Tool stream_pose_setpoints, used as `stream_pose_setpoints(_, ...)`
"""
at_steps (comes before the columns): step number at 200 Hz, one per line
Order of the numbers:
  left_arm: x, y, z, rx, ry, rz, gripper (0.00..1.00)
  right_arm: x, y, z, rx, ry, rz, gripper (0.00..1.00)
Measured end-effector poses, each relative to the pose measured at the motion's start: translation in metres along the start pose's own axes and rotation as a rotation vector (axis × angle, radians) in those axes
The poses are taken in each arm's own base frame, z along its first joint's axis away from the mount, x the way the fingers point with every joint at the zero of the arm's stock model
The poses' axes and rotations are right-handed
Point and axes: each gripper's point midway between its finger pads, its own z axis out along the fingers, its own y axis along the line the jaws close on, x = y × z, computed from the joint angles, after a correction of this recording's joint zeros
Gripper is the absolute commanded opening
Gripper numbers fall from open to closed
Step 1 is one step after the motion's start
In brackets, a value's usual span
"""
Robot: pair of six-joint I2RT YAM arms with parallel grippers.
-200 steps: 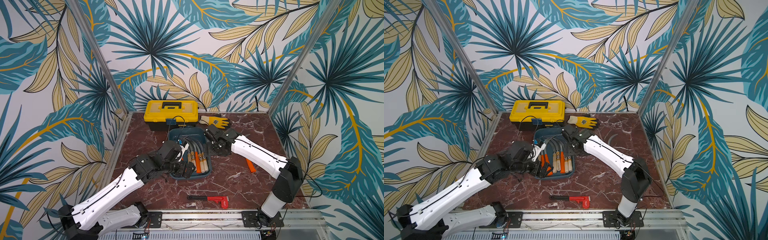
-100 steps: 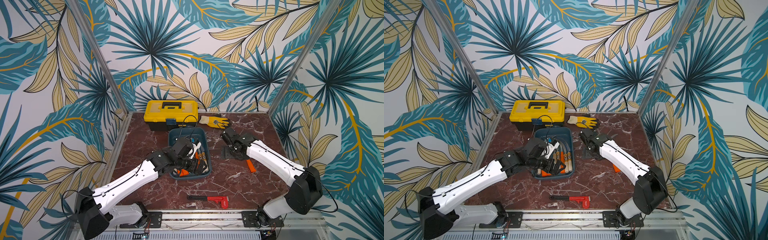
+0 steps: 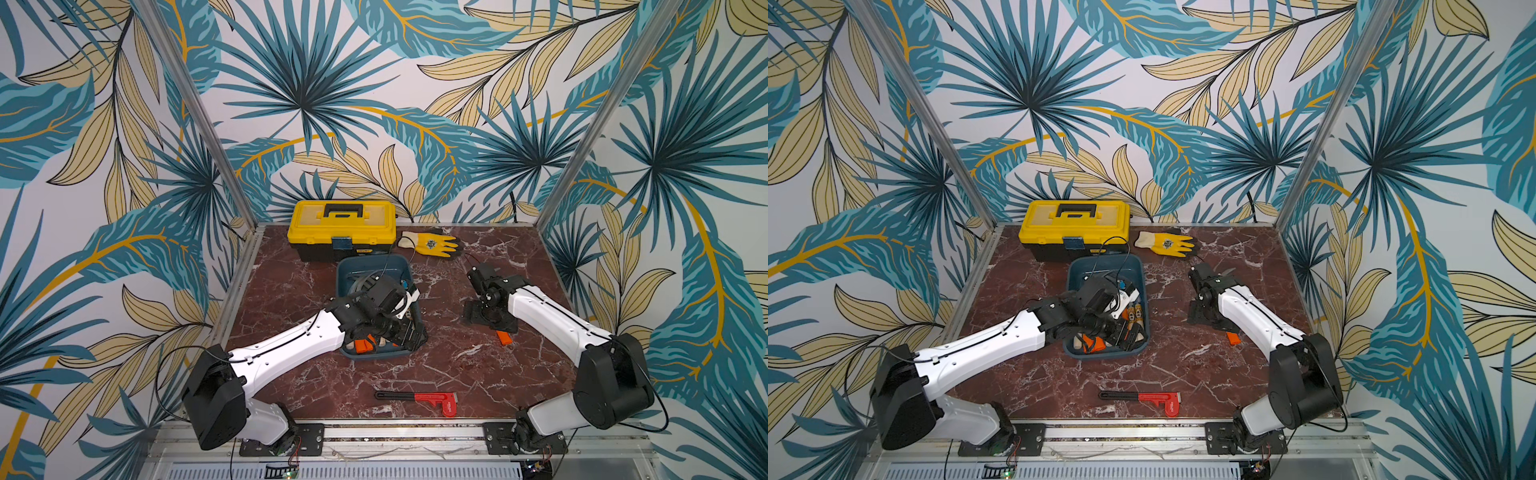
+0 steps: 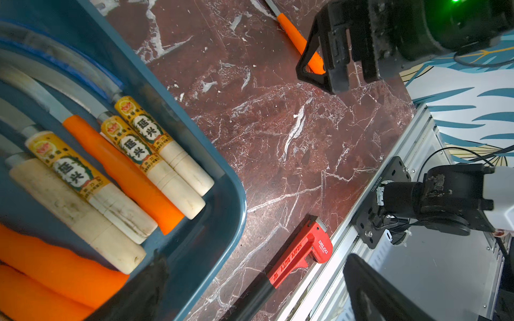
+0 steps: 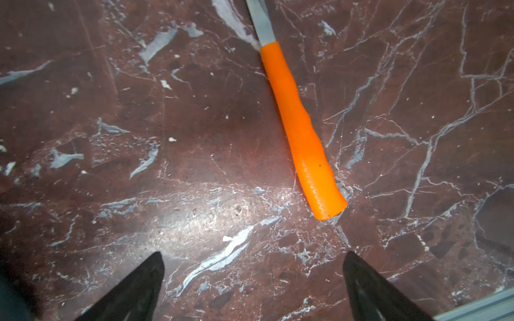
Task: Put small sickles into storage boxes
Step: Move the sickle to the center of the board.
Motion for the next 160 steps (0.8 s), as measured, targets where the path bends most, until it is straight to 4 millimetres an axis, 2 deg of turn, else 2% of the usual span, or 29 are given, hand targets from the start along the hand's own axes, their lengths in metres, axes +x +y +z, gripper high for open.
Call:
stream_pose_setpoints(36, -0.010, -0.006, 0.007, 0.022, 0.003, 0.014, 0.99, -0.004, -0.015, 0.016, -0.015, 0.030, 0.081, 0.99)
stream_pose_setpoints(61, -0.013, -0.008, 0.015, 0.033, 0.016, 0.020, 0.99, -0.010, -0.019, 0.028, -0.030, 0.050, 0.112, 1.00)
stream_pose_setpoints(99, -0.017, -0.011, 0.023, 0.049, 0.031, 0.029, 0.99, -0.008, -0.023, 0.050, -0.035, 0.117, 0.117, 0.99)
stream_pose_setpoints(132, -0.019, -0.009, 0.027, 0.057, 0.040, 0.024, 1.00, -0.010, -0.034, 0.061, -0.046, 0.149, 0.145, 0.99)
stream_pose_setpoints(160, -0.024, -0.004, 0.026, 0.061, 0.036, 0.013, 0.99, -0.006, -0.033, 0.070, -0.061, 0.200, 0.140, 1.00)
